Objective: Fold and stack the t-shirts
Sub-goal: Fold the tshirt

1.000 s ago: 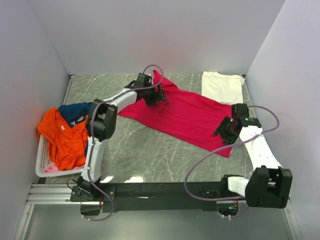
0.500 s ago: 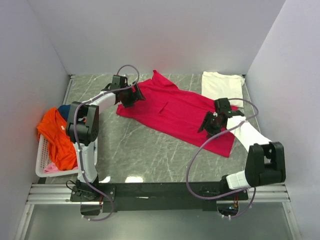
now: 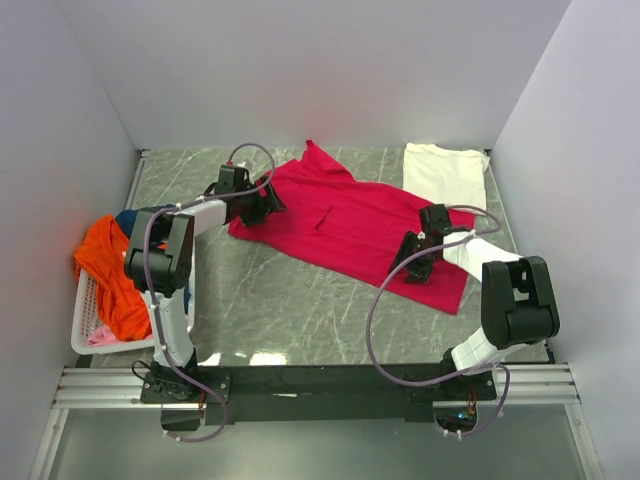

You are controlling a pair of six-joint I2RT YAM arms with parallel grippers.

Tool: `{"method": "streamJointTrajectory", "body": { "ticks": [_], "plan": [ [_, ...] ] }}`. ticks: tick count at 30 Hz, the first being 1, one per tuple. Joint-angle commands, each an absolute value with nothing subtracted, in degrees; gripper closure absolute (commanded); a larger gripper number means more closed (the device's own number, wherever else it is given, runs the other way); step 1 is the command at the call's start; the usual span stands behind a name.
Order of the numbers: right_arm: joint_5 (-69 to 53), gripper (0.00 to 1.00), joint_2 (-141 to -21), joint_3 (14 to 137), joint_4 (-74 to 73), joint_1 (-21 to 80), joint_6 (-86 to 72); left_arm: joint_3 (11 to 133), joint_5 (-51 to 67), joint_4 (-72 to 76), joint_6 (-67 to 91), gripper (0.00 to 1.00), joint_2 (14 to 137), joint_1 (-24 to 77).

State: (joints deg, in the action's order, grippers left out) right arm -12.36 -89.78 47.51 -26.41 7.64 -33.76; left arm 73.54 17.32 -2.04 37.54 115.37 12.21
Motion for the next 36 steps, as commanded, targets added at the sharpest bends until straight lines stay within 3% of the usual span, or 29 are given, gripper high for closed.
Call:
{"method": "streamJointTrajectory", "body": {
  "ticks": [1,16,25,30,36],
  "plan": [
    [-10.72,0.40,-92.02,44.38,-26.71,8.35,-32.87,68.56,12.92,-9.04,33.58,0.13,113.82,11.60],
    [-13.88,0.40,-79.46,37.01,-36.64,8.26,-35.86,49.23,8.17,-12.39,31.46,0.13,97.92,11.60],
    [-16.08,0.39,-72.25,32.70,-39.63,8.35,-37.18,43.95,7.30,-16.52,33.40,0.13,90.09,11.86],
    [-16.09,0.39,-69.44,34.80,-41.92,8.26,-37.18,43.68,8.52,-18.63,32.78,0.12,84.30,12.30],
    [-11.26,0.39,-68.20,45.69,-47.63,8.26,-37.35,53.69,11.07,-22.06,31.73,0.12,82.44,12.92]
  ]
}}
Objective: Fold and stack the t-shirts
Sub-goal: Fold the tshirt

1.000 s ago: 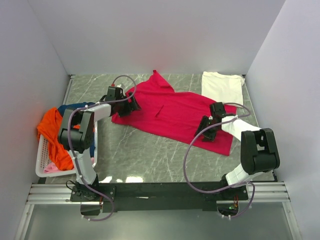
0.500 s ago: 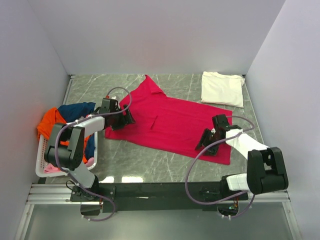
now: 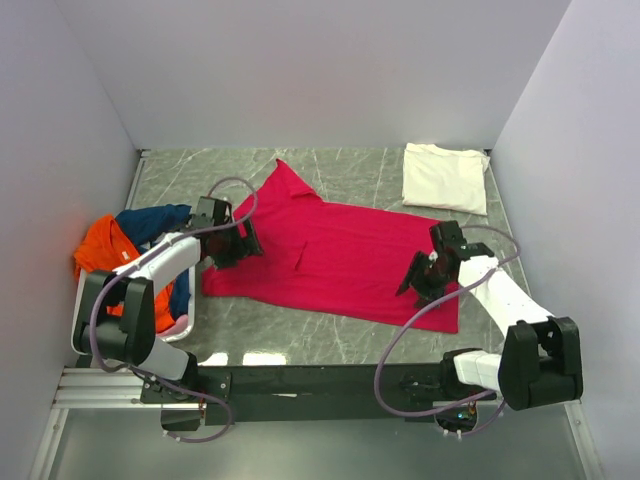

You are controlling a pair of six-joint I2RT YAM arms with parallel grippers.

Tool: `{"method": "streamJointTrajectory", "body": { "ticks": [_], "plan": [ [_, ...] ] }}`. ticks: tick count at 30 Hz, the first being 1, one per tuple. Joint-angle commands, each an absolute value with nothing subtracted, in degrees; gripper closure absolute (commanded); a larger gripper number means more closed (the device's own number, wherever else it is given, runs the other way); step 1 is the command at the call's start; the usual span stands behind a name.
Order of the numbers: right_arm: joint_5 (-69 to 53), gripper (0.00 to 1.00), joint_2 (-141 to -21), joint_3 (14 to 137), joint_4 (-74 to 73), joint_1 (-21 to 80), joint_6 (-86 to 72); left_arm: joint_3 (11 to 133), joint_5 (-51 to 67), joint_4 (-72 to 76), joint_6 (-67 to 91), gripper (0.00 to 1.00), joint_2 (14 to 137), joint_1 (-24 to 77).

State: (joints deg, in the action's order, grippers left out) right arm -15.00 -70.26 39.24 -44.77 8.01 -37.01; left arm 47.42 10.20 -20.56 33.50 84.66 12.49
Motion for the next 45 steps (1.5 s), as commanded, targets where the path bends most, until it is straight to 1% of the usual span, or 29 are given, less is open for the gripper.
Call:
{"method": "streamJointTrajectory", "body": {
  "ticks": [1,6,10,11,14,16,20,22,25,29,32,36,40,45],
  "plan": [
    [-10.12,0.39,-68.12,46.83,-47.98,8.26,-37.44,55.79,12.38,-21.80,31.73,0.12,82.79,12.92],
    [-7.56,0.37,-70.04,48.43,-45.09,8.17,-38.76,55.46,13.45,-15.83,36.64,0.12,84.28,14.15],
    [-8.09,0.37,-72.50,46.85,-39.92,8.17,-34.90,54.23,6.25,-10.47,39.72,0.12,86.30,18.44],
    [-7.91,0.37,-74.08,46.67,-39.64,8.09,-34.02,54.92,3.98,-11.24,40.68,0.12,87.27,18.89],
    [-9.31,0.37,-76.54,46.14,-38.32,8.00,-32.52,58.61,4.57,-15.02,42.44,0.12,91.22,19.16],
    [-10.45,0.38,-77.17,45.79,-36.75,8.09,-32.87,60.03,5.10,-15.73,42.10,0.12,93.06,19.16],
    [-9.76,0.37,-80.14,43.77,-33.67,8.00,-34.10,60.56,3.61,-16.87,36.67,0.12,97.02,19.16],
    [-8.10,0.37,-81.73,43.42,-32.96,7.91,-34.36,60.38,3.78,-17.05,35.43,0.12,100.52,18.72],
    [-4.75,0.37,-83.58,41.84,-33.48,7.74,-34.54,58.19,6.14,-14.34,34.10,0.12,102.65,18.72],
    [-2.38,0.37,-83.76,39.38,-33.92,7.56,-34.98,55.64,8.00,-12.75,34.10,0.12,102.92,18.72],
    [-0.97,0.37,-83.94,37.53,-34.63,7.56,-36.29,53.36,7.21,-13.18,34.80,0.12,102.39,18.72],
    [-0.35,0.37,-81.92,35.60,-36.12,7.47,-37.70,49.50,7.47,-13.36,35.86,0.12,100.38,18.90],
    [2.98,0.37,-80.33,38.04,-40.68,7.47,-38.85,48.25,8.17,-15.02,36.39,0.12,97.65,19.16],
    [2.47,0.36,-79.72,38.76,-42.28,7.56,-39.55,50.00,10.54,-18.36,35.16,0.12,96.33,19.16]
  ]
}}
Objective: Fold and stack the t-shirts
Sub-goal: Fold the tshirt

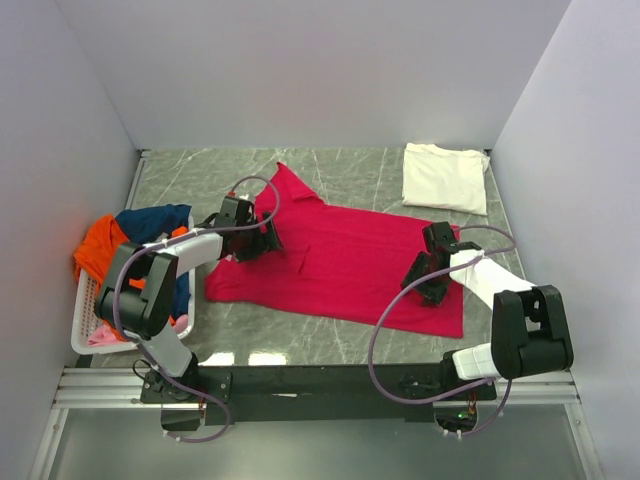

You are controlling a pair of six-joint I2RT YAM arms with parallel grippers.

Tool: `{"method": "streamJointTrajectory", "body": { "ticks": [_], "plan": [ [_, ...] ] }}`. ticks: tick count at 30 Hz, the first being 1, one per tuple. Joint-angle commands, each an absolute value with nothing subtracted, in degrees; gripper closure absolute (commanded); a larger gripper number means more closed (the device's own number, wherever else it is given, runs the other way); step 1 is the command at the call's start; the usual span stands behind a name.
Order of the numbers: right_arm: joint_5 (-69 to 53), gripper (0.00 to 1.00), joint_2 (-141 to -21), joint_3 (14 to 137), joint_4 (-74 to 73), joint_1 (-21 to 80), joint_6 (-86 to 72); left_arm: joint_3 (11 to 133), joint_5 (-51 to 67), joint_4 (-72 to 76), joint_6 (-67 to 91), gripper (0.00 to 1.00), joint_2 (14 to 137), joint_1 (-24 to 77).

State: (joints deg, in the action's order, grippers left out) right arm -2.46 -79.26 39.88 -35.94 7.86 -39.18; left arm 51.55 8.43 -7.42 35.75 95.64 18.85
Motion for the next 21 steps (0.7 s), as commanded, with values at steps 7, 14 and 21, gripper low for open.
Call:
{"method": "streamJointTrajectory", "body": {
  "ticks": [7,14,21],
  "plan": [
    [1.23,0.36,-78.14,35.95,-41.84,7.47,-41.92,49.92,11.34,-20.30,33.67,0.12,94.92,19.25],
    [2.02,0.36,-76.73,34.02,-43.24,7.47,-43.06,46.24,11.69,-20.83,32.61,0.12,92.90,19.25],
    [2.20,0.36,-74.45,33.23,-45.35,7.47,-43.59,40.79,12.74,-20.92,34.36,0.12,88.43,19.34]
  ]
}}
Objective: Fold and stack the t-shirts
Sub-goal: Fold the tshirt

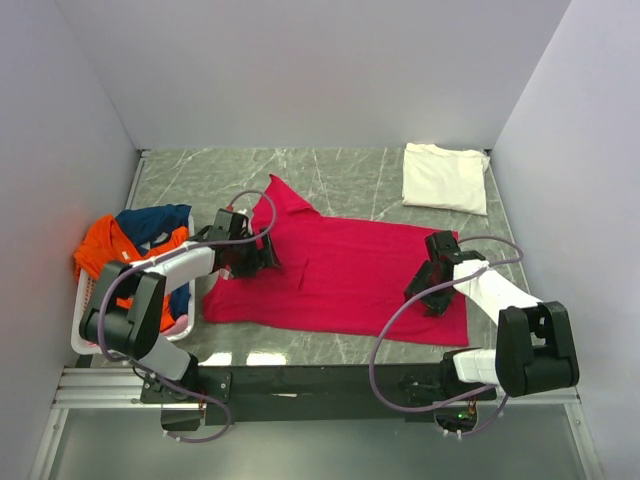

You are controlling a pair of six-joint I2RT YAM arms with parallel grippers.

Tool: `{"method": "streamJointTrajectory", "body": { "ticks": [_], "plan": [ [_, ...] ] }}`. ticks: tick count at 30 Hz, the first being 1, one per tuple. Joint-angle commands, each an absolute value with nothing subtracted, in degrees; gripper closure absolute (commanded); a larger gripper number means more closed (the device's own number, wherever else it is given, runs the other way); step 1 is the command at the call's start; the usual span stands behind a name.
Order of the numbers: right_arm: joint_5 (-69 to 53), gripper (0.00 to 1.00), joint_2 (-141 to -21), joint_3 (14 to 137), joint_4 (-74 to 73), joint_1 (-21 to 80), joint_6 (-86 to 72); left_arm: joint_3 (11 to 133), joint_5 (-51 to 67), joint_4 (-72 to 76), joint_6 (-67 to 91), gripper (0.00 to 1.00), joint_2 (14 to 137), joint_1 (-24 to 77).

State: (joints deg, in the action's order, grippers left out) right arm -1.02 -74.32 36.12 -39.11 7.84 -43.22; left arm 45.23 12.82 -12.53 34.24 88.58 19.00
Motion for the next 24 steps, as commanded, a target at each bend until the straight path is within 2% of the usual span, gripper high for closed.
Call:
{"method": "streamJointTrajectory", "body": {
  "ticks": [1,17,24],
  "plan": [
    [2.02,0.36,-74.27,33.05,-45.44,7.56,-43.68,40.26,13.01,-20.83,34.71,0.12,88.16,19.34],
    [1.58,0.36,-69.09,33.04,-51.58,7.47,-45.35,34.89,13.27,-23.20,39.99,0.11,81.31,23.11],
    [0.79,0.36,-62.41,43.49,-58.61,7.47,-46.49,44.11,11.43,-30.23,36.04,0.08,76.29,23.12]
  ]
}}
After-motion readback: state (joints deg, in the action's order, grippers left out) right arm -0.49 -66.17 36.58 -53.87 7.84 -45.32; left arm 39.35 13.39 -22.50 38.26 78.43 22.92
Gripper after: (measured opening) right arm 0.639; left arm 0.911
